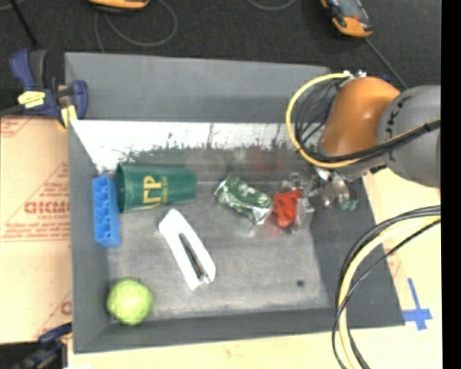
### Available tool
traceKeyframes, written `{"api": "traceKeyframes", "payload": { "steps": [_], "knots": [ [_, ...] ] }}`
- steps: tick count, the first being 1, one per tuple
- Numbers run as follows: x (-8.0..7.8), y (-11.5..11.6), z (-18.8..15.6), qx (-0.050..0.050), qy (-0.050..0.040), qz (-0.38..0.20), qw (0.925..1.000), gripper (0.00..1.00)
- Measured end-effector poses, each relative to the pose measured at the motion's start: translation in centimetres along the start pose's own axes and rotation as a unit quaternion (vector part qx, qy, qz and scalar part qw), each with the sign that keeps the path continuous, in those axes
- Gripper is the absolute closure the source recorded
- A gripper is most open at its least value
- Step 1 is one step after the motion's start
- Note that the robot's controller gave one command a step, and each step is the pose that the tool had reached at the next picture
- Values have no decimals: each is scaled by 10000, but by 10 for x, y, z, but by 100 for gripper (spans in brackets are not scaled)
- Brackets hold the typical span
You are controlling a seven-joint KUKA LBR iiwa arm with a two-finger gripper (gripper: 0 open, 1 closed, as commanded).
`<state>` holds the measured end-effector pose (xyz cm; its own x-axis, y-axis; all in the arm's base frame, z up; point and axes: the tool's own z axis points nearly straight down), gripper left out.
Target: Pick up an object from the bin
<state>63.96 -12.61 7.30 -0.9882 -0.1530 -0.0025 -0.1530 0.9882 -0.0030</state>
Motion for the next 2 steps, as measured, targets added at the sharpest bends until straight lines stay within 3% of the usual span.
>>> {"api": "traceKeyframes", "payload": {
  "steps": [1,2],
  "knots": [
    [0,1,-1,-2,-2,-9,10000,100],
    [2,-5,-206,-3,-5,123,9999,100]
  ]
}}
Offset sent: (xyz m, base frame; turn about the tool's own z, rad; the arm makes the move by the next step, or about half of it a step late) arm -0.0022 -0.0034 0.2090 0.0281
